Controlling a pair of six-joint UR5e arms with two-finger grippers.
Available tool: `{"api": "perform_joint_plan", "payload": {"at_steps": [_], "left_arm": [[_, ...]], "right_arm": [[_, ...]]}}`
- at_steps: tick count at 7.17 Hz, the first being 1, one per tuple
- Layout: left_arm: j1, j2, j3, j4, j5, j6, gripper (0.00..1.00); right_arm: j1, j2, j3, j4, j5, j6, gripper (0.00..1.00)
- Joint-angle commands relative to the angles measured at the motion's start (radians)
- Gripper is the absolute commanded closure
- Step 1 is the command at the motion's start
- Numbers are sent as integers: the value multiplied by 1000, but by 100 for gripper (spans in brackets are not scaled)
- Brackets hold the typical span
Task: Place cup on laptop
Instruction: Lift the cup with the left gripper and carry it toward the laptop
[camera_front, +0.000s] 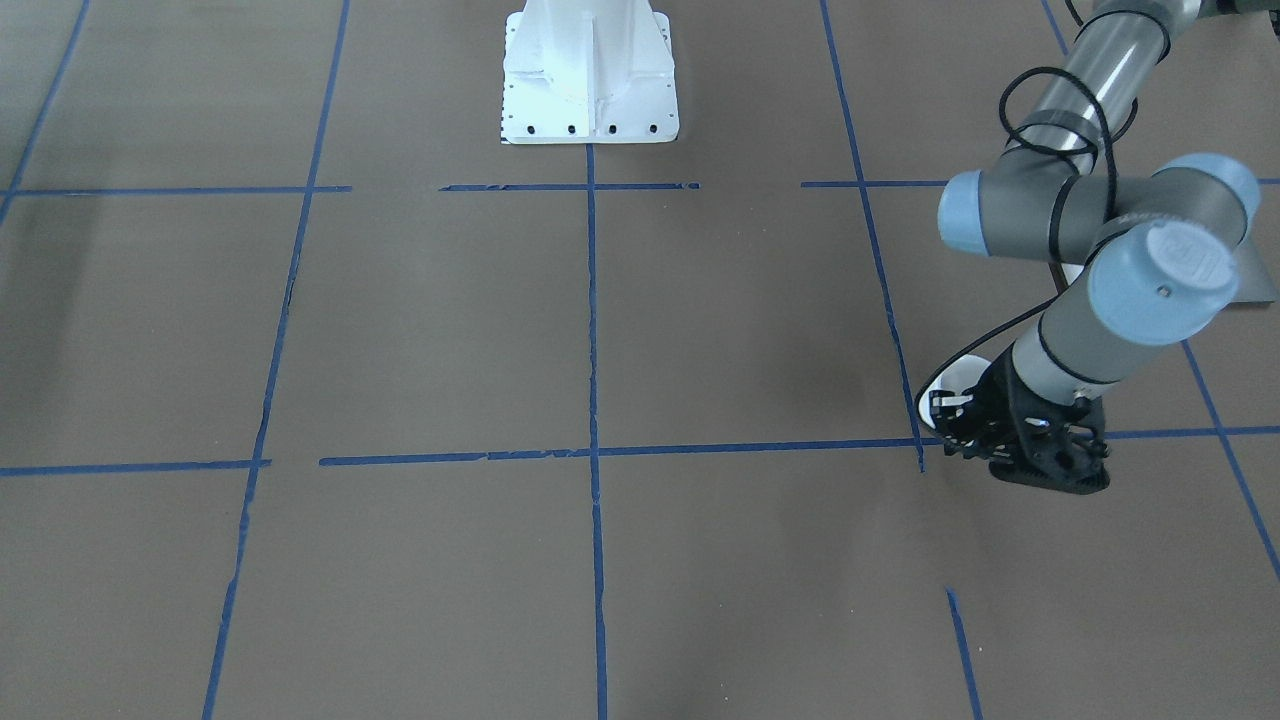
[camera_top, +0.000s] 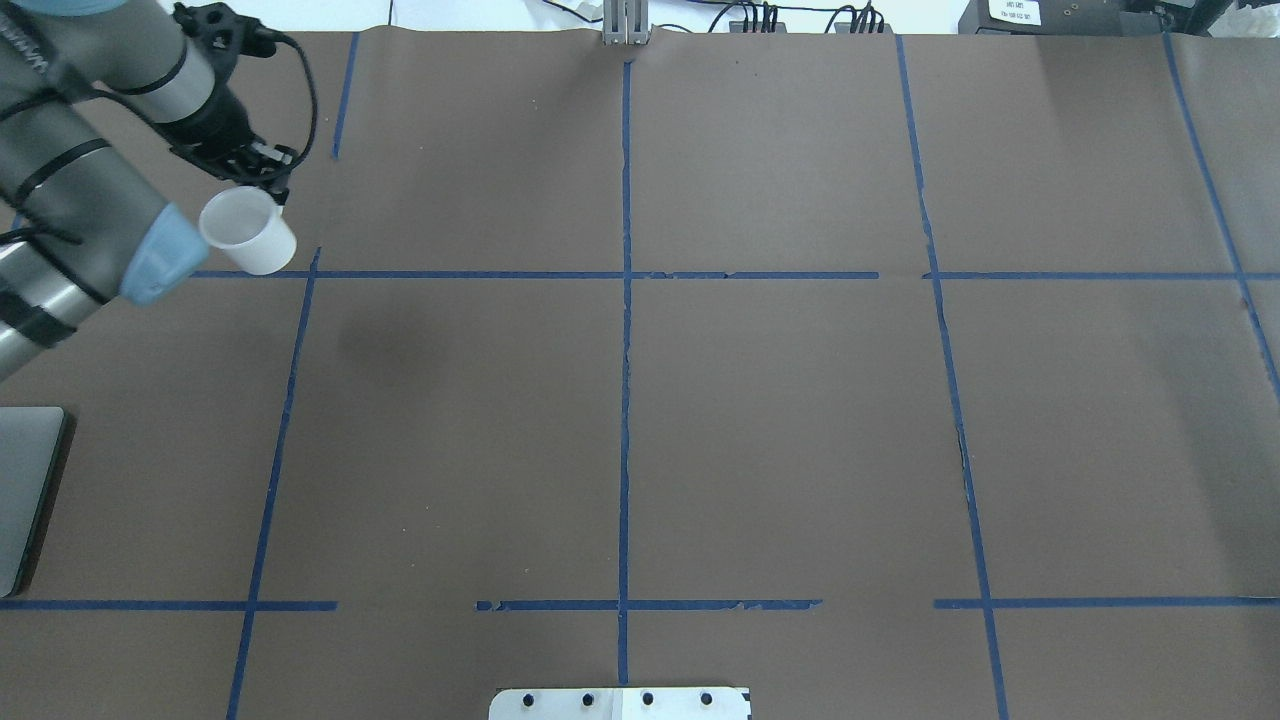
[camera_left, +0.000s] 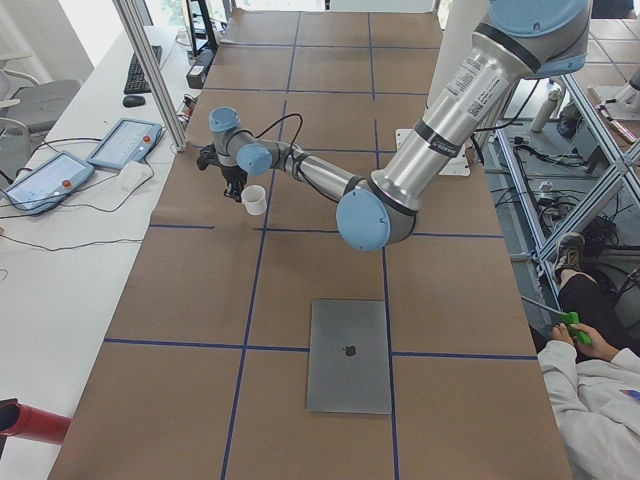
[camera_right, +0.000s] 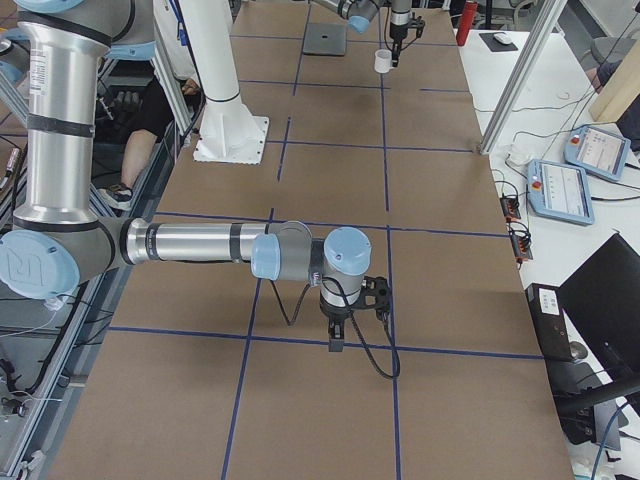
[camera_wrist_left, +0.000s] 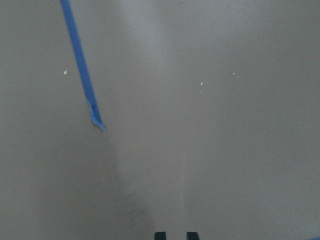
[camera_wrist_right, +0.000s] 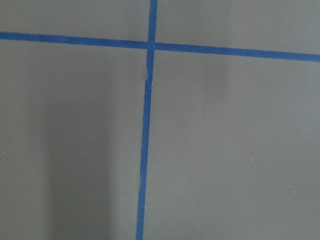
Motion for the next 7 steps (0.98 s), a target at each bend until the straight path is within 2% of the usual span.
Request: {"api": "perform_joint_plan", "payload": {"at_steps": [1, 3, 4, 5, 6, 7], "left_arm": [[-61, 349, -227, 2, -6, 177, 100], [-165, 556, -306, -7, -9, 202, 100], [-169, 651, -315, -109, -4, 198, 100], [-170, 727, -254, -321, -6, 125, 100], [-166, 726, -175, -468, 2, -5, 100], [-164, 731, -115, -559, 14, -36, 100]], "right_arm": [[0, 0, 0, -1, -2, 0, 0], [0, 0, 0, -1, -2, 0, 0], [0, 0, 0, -1, -2, 0, 0], [0, 0, 0, -1, -2, 0, 0], [0, 0, 0, -1, 0, 0, 0], [0, 0, 0, -1, 0, 0, 0]]}}
